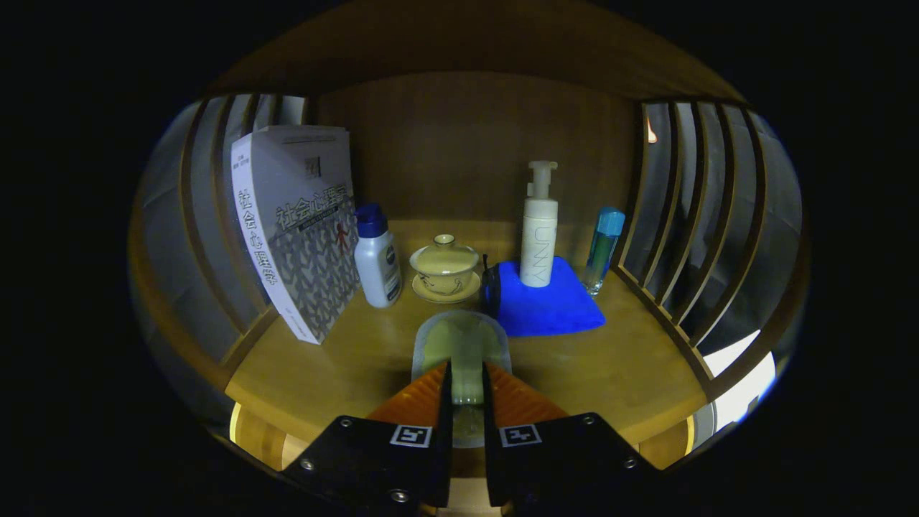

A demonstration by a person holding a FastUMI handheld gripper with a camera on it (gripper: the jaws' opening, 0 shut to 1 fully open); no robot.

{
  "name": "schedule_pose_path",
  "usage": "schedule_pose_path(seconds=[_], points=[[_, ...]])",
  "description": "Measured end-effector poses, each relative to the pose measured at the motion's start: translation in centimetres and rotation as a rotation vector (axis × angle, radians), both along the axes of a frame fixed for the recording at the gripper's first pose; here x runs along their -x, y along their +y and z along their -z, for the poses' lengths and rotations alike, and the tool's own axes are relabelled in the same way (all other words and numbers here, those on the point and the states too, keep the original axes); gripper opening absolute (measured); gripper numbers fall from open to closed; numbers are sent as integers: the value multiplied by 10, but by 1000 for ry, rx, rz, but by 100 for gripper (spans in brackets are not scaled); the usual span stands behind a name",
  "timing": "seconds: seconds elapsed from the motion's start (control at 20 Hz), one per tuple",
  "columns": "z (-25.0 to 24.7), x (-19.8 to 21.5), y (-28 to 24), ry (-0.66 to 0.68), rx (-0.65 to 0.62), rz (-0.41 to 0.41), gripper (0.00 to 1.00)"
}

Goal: Pull open the drawer, take out the items inside it, and place them on the countertop above the cabinet.

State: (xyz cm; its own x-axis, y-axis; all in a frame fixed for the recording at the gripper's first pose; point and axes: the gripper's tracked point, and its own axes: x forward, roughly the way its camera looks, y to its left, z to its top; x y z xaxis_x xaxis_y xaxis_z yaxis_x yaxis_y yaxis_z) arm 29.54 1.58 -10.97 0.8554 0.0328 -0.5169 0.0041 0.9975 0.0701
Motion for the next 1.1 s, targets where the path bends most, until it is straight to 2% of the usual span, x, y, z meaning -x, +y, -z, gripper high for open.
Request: schedule_pose_path(seconds=[0.2, 0.3, 0.4, 0.5, 0.6, 0.9, 1.1], points=[[9, -5, -3, 2, 28, -6, 25], [6, -3, 0, -17, 13, -19, 31], [-8, 4, 7, -84, -49, -26, 64], [-22, 23, 1, -142, -107, 0, 98], [-40, 50, 2, -221, -159, -5, 98], [-82, 159, -19, -426, -138, 35, 97], [-86, 235, -16, -516, -129, 36, 96]])
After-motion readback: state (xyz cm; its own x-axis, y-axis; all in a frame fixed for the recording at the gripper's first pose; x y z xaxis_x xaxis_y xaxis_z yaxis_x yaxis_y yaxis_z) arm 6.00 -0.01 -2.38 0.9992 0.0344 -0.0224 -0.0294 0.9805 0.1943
